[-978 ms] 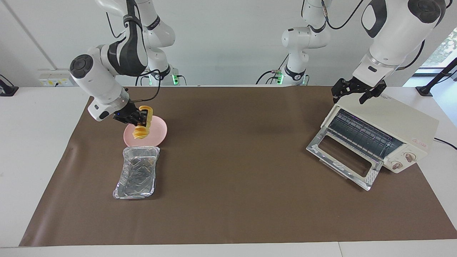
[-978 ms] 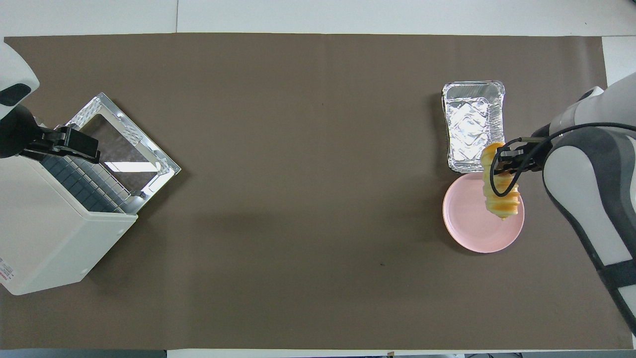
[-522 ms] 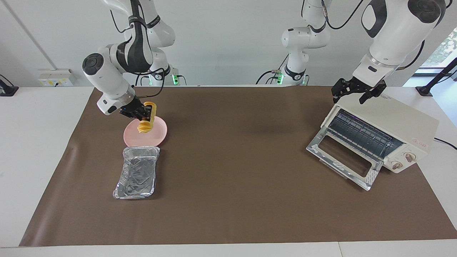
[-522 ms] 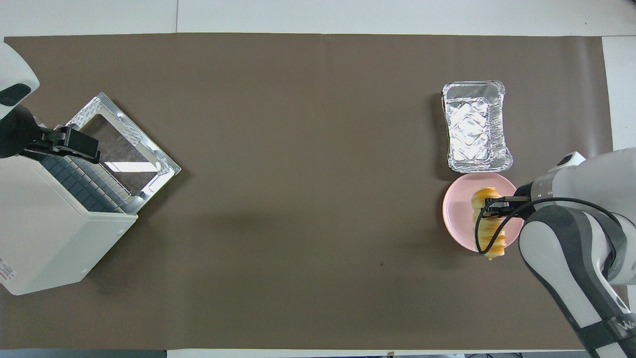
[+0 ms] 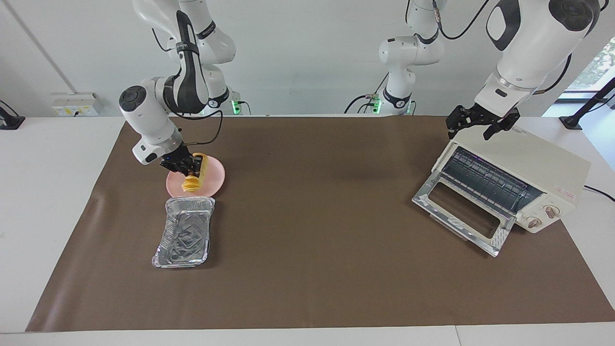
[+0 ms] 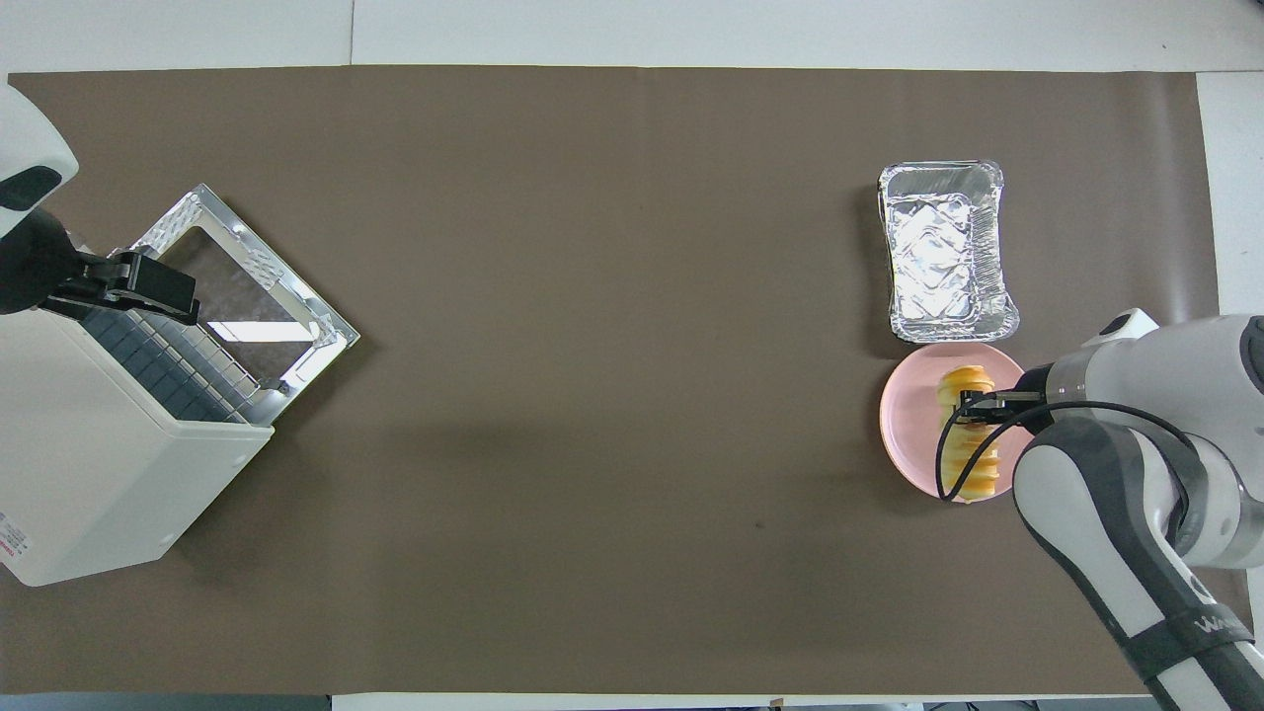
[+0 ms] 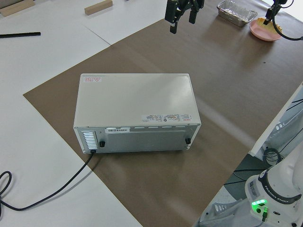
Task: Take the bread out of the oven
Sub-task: 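Lift the bread and lower it onto the pink plate, then open the right gripper and release the bread on the plate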
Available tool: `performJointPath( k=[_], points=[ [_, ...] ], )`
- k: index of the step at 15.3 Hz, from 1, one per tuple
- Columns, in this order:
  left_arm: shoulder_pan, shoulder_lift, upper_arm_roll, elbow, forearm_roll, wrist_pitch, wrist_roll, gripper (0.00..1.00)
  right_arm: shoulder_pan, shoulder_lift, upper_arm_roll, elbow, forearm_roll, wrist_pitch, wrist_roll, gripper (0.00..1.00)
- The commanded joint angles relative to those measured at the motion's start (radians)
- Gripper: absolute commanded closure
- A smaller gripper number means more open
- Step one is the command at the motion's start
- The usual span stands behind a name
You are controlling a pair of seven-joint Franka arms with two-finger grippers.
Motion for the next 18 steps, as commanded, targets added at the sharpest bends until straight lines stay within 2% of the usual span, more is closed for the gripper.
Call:
performJointPath(
  k=[1, 3, 4, 5, 6, 8, 12, 15, 18],
  points=[
    [0.012, -0.03, -0.002, -0.033, -0.023, 0.013, 0.013, 0.0, -0.012, 0.003, 0.008, -0.006, -0.008, 0.016, -0.02, 0.61],
    [0.012, -0.03, -0.002, -0.033, -0.023, 0.013, 0.013, 0.0, -0.007, 0.003, 0.008, -0.009, -0.008, 0.017, -0.015, 0.55],
    [0.012, -0.03, -0.002, -0.034, -0.023, 0.013, 0.013, 0.0, -0.003, 0.003, 0.008, -0.009, -0.008, 0.017, -0.012, 0.44],
    [0.012, -0.03, -0.002, -0.033, -0.023, 0.013, 0.013, 0.0, -0.001, 0.003, 0.01, -0.009, -0.008, 0.016, -0.009, 0.11],
    [0.012, -0.03, -0.002, -0.034, -0.023, 0.013, 0.013, 0.0, 0.0, 0.004, 0.01, -0.005, -0.008, 0.016, -0.01, 0.0],
    [0.012, -0.03, -0.002, -0.034, -0.023, 0.013, 0.013, 0.0, -0.001, 0.013, 0.01, 0.027, -0.008, -0.003, -0.016, 0.0],
    [0.012, -0.03, -0.002, -0.034, -0.023, 0.013, 0.013, 0.0, -0.012, 0.061, 0.008, 0.155, -0.008, -0.087, -0.023, 0.0],
    [0.012, -0.03, -0.002, -0.033, -0.023, 0.013, 0.013, 0.0, -0.018, 0.099, 0.007, 0.241, -0.011, -0.093, -0.047, 0.0],
    [0.012, -0.03, -0.002, -0.033, -0.023, 0.013, 0.013, 0.0, -0.041, 0.119, 0.005, 0.282, -0.026, -0.092, -0.058, 0.0]
  ],
)
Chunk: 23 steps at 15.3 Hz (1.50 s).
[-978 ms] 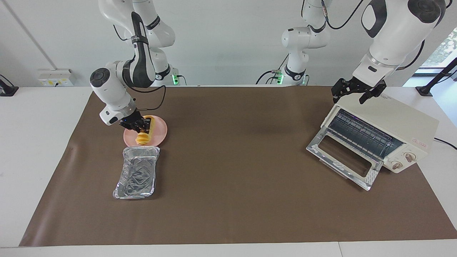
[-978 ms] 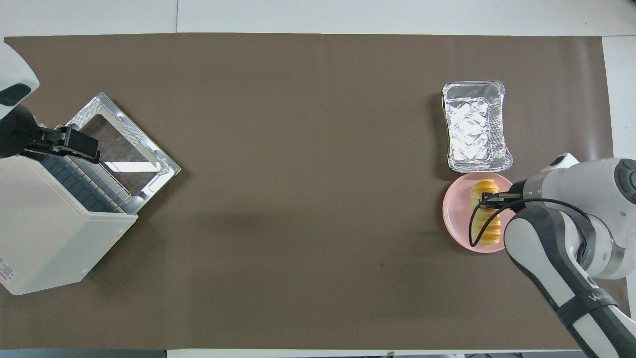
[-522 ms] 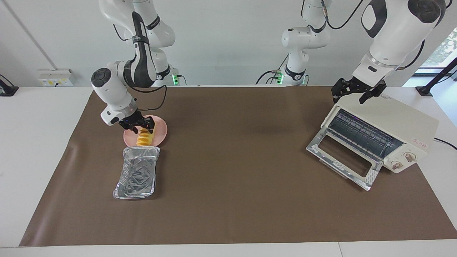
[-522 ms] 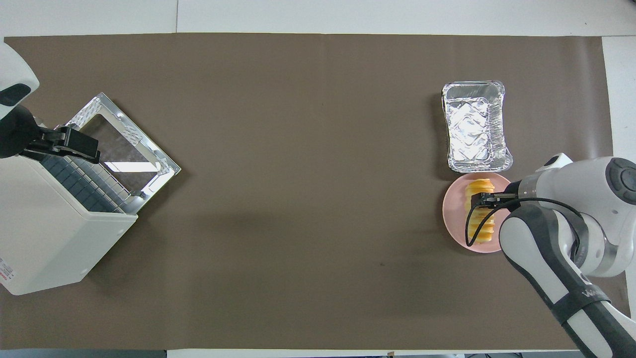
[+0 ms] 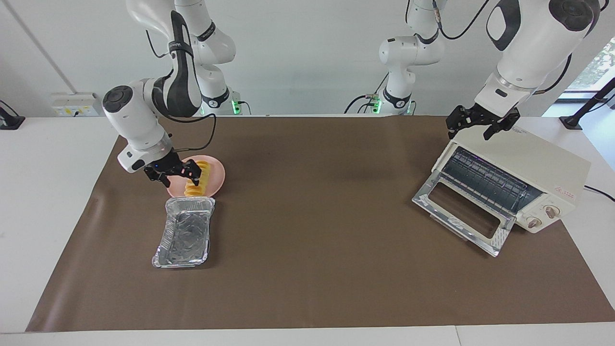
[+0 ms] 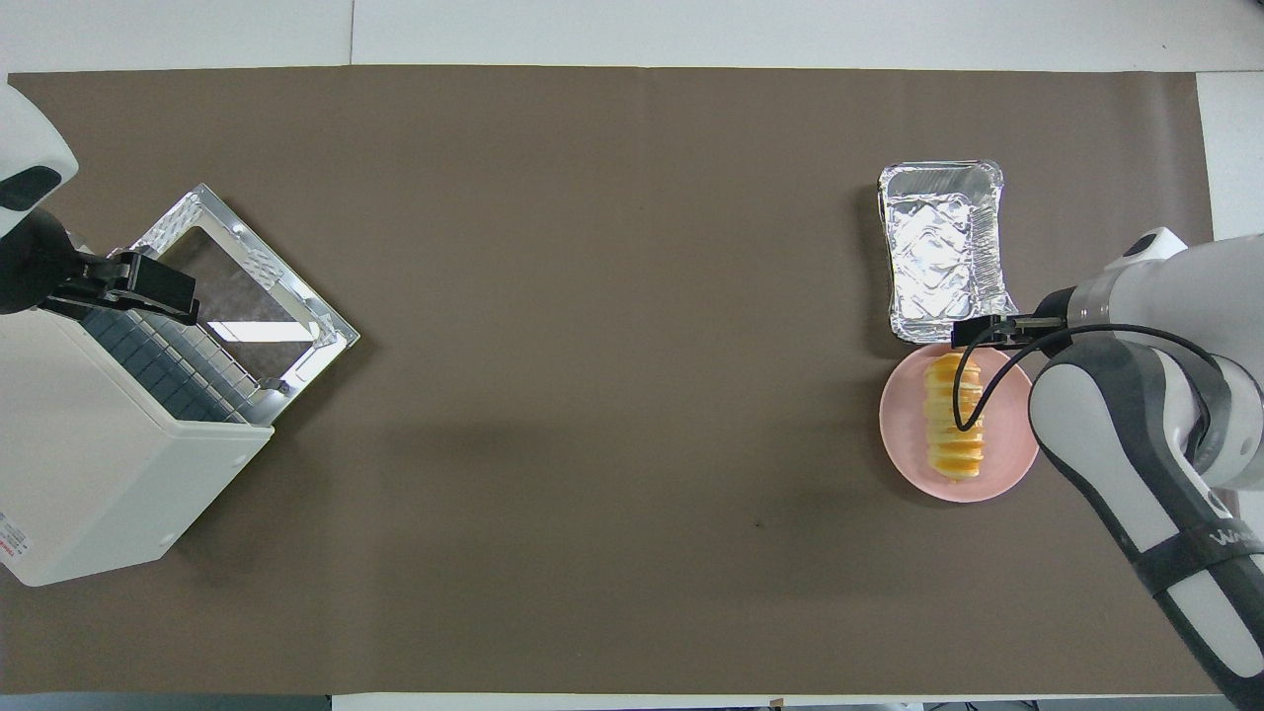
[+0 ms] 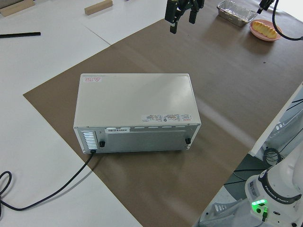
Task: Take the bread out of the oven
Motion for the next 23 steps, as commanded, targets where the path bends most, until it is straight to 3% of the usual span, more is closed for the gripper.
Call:
performJointPath(
  k=[1, 6, 9, 14, 20, 23],
  points=[
    [0.012, -0.03, -0.002, -0.033, -0.023, 0.013, 0.013, 0.0, -0.036, 0.035, 0.005, 0.048, -0.016, -0.018, -0.029, 0.0],
    [0.012, -0.03, -0.002, -0.033, -0.023, 0.013, 0.013, 0.0, -0.042, 0.045, 0.005, 0.064, -0.024, -0.008, -0.038, 0.0],
    [0.012, -0.03, 0.0, -0.034, -0.023, 0.013, 0.013, 0.0, -0.045, 0.069, 0.005, 0.137, -0.056, -0.037, -0.052, 0.0],
    [0.012, -0.03, -0.002, -0.033, -0.023, 0.013, 0.013, 0.0, -0.056, 0.149, 0.004, 0.507, -0.066, -0.454, -0.046, 0.0],
    [0.012, -0.03, -0.002, -0.033, -0.023, 0.013, 0.013, 0.0, -0.045, 0.014, -0.003, 0.522, -0.098, -0.585, -0.016, 0.0],
    [0.012, -0.03, -0.002, -0.034, -0.023, 0.013, 0.013, 0.0, -0.037, -0.004, 0.003, 0.564, -0.102, -0.672, -0.009, 0.0]
  ],
)
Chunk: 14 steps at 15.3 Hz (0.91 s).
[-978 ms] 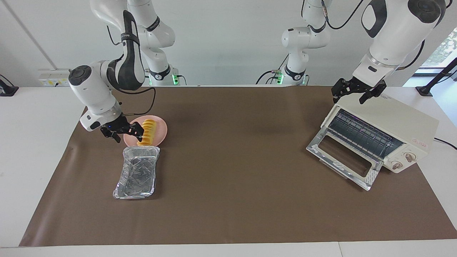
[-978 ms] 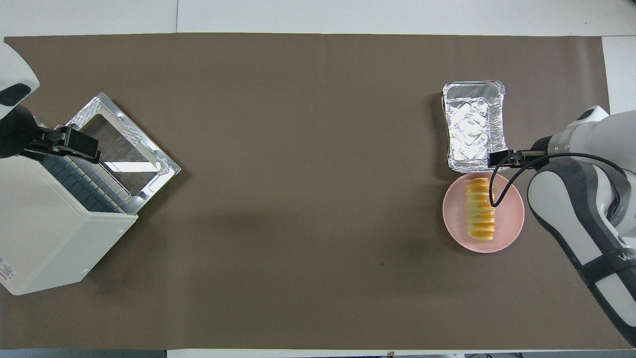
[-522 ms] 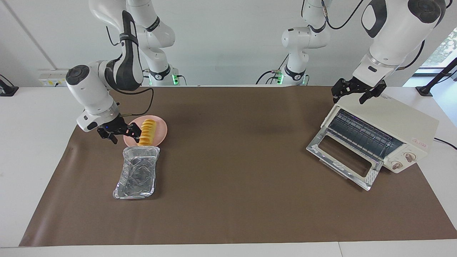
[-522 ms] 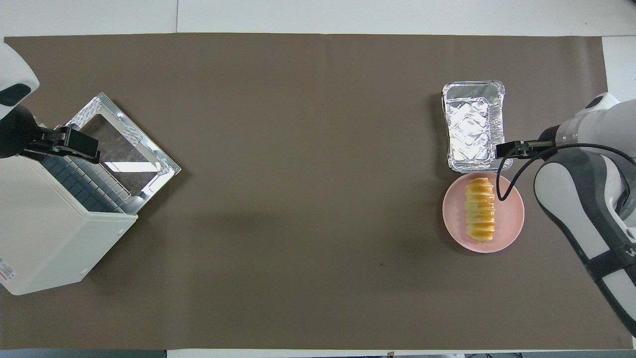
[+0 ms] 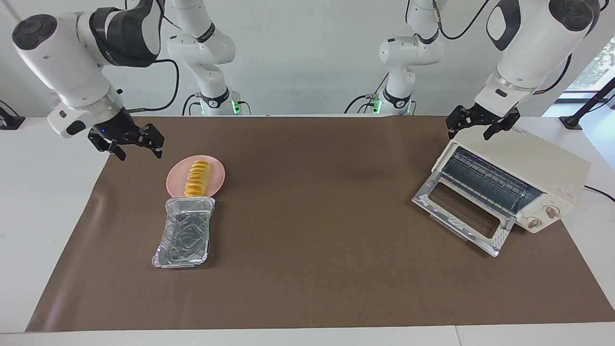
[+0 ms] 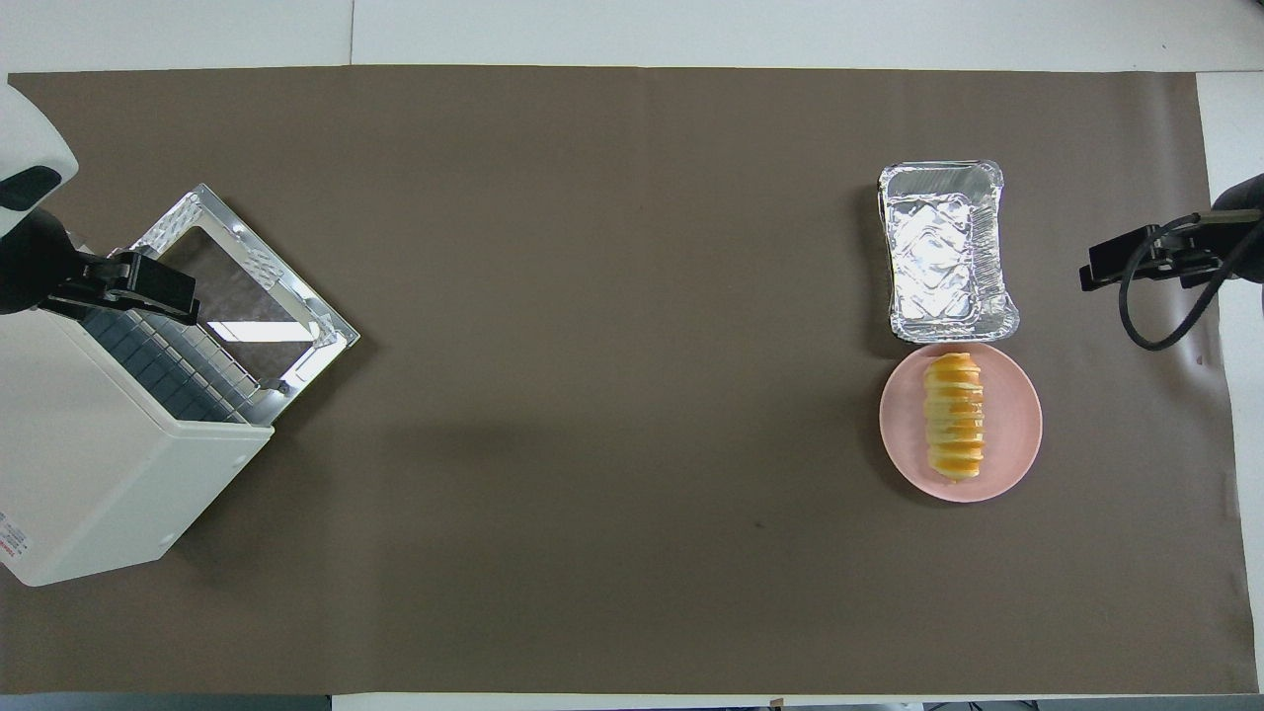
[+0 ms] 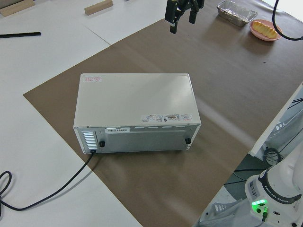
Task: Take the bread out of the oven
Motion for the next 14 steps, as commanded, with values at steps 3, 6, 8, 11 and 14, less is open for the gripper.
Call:
performJointPath(
  k=[3, 6, 8, 11, 14],
  points=[
    [0.012, -0.03, -0.002, -0.034, -0.023, 0.013, 0.013, 0.0, 0.001, -0.018, 0.015, 0.042, -0.027, -0.128, 0.01, 0.0],
    [0.012, -0.03, -0.002, -0.033, -0.023, 0.013, 0.013, 0.0, -0.001, -0.017, 0.015, 0.042, -0.028, -0.123, 0.012, 0.0],
    [0.012, -0.03, -0.002, -0.033, -0.023, 0.013, 0.013, 0.0, -0.001, -0.017, 0.015, 0.041, -0.04, -0.126, 0.012, 0.0],
    [0.012, -0.03, -0.002, -0.033, -0.023, 0.013, 0.013, 0.0, -0.001, -0.017, 0.015, 0.042, -0.082, -0.118, 0.005, 0.0],
    [0.012, -0.03, -0.002, -0.034, -0.023, 0.013, 0.013, 0.0, -0.002, -0.017, 0.015, 0.042, -0.082, -0.12, 0.002, 0.0]
  ],
)
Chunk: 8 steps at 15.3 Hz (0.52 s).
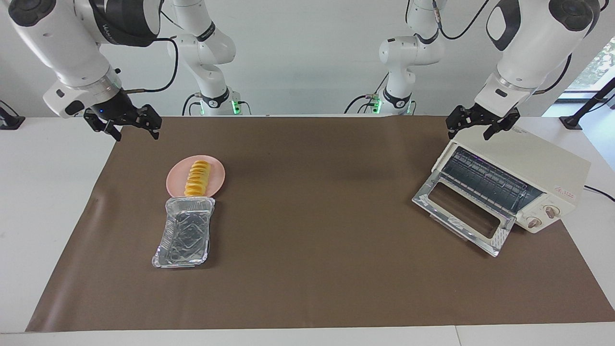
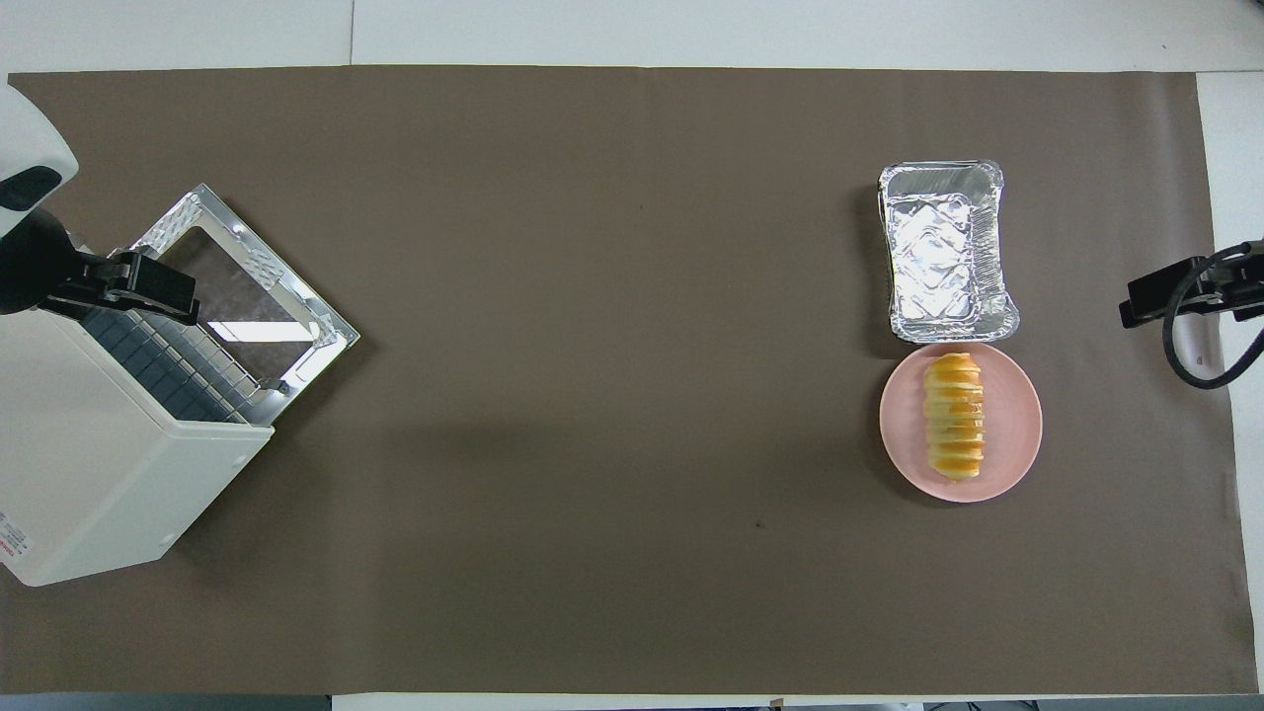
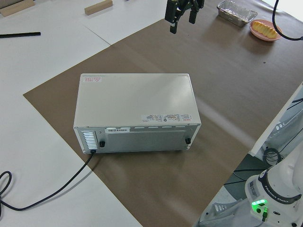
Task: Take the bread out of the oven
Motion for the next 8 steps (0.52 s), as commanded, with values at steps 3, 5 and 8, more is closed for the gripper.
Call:
performJointPath(
  k=[3, 5, 8],
  points=[
    [0.012, -0.03, -0.002, -0.033, -0.023, 0.013, 0.013, 0.0, -0.005, 0.011, 0.007, 0.022, -0.017, 0.021, 0.002, 0.0],
    [0.012, -0.03, -0.002, -0.034, -0.023, 0.013, 0.013, 0.0, -0.003, 0.013, 0.007, 0.024, -0.016, 0.026, 0.005, 0.0],
    [0.012, -0.03, -0.002, -0.033, -0.023, 0.013, 0.013, 0.0, -0.003, 0.011, 0.009, 0.022, -0.013, 0.038, 0.01, 0.0]
  ],
)
